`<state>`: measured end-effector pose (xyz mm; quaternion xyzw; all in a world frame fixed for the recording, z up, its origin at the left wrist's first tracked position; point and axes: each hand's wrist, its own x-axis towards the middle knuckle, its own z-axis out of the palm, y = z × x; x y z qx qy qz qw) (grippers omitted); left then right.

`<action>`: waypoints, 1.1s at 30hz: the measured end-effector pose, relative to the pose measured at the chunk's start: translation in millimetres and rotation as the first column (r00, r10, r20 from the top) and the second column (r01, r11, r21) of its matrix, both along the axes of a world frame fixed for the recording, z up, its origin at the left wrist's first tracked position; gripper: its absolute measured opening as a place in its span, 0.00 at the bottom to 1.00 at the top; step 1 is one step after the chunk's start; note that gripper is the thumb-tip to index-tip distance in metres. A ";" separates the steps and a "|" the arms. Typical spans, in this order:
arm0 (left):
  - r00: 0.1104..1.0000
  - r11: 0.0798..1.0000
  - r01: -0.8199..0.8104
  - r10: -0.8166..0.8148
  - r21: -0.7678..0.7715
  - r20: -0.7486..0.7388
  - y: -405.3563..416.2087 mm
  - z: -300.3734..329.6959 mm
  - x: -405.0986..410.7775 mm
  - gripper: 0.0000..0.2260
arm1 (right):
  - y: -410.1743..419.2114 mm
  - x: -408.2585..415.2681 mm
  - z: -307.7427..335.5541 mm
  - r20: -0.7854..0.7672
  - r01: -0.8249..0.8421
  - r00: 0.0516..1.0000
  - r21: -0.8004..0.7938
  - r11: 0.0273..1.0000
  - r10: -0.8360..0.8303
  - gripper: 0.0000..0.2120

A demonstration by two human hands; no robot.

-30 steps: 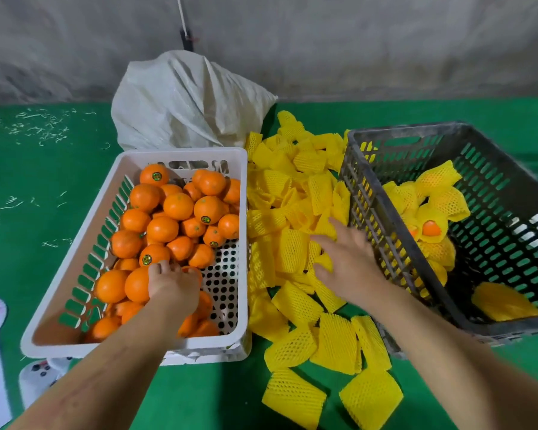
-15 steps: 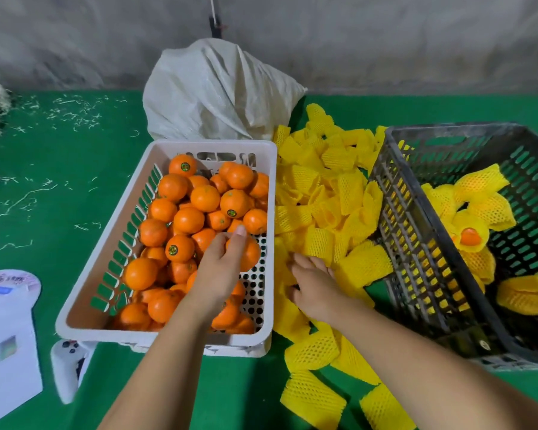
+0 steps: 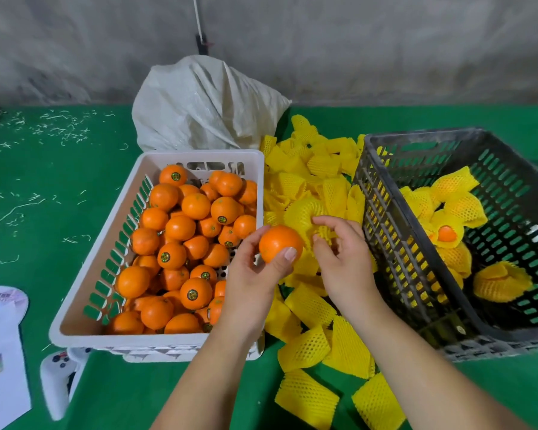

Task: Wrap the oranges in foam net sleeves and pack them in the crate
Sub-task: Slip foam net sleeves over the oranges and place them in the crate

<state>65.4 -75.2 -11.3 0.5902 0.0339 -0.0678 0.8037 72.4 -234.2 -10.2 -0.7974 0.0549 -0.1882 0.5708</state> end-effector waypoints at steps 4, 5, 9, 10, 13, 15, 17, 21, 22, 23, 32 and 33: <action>0.996 0.996 0.089 -0.090 -0.019 -0.003 -6.0 -4.7 -10.3 0.35 | -1.9 -3.1 3.2 0.027 0.066 0.998 -0.165 0.984 -0.062 0.16; 0.994 0.993 0.111 -0.112 -0.041 -0.007 -6.1 -6.6 -12.5 0.36 | -2.8 -3.5 3.4 0.005 0.072 0.997 -0.188 0.979 -0.072 0.18; 0.972 0.969 0.233 -0.233 -0.082 0.007 -0.9 -9.9 -14.8 0.36 | -6.2 -5.7 3.4 -0.017 0.080 0.995 -0.378 0.922 -0.094 0.13; 0.960 0.956 0.279 -0.279 -0.090 0.011 1.4 -10.3 -14.1 0.36 | -6.6 -6.8 3.1 0.004 0.084 0.996 -0.447 0.891 -0.092 0.10; 0.921 0.917 0.389 -0.389 -0.088 0.012 5.3 -9.8 -12.2 0.37 | -6.0 -9.7 1.2 0.034 0.088 0.996 -0.540 0.837 -0.083 0.08; 0.913 0.909 0.406 -0.408 -0.097 0.000 3.9 -10.1 -12.2 0.37 | -6.9 -11.9 0.8 0.034 0.062 0.998 -0.500 0.864 -0.052 0.08; 0.930 0.923 0.364 -0.367 -0.125 0.003 1.7 -11.8 -12.1 0.36 | -9.1 -14.6 1.4 0.024 0.008 1.000 -0.412 0.911 0.002 0.07; 0.980 0.971 0.199 -0.199 -0.135 0.014 -1.8 -12.8 -10.5 0.35 | -12.8 -22.6 11.6 -0.066 -0.069 0.996 -0.117 0.991 0.062 0.05; 0.986 0.978 0.164 -0.165 -0.125 0.008 -3.1 -13.0 -9.8 0.38 | -12.2 -26.0 14.2 -0.058 -0.085 0.995 -0.101 0.991 0.079 0.05; 0.991 0.985 0.133 -0.134 -0.109 0.002 -4.5 -14.3 -9.0 0.39 | -10.4 -30.0 16.2 -0.033 -0.105 0.994 -0.123 0.987 0.102 0.05; 0.950 0.944 0.311 -0.306 -0.109 0.066 -1.3 -24.4 -8.3 0.38 | -0.3 -48.4 17.6 0.062 -0.140 0.984 -0.307 0.942 0.166 0.08; 0.945 0.948 0.317 -0.312 -0.040 0.101 -3.1 -26.4 -9.6 0.36 | -4.2 -46.7 20.3 0.054 -0.128 0.987 -0.308 0.943 0.152 0.10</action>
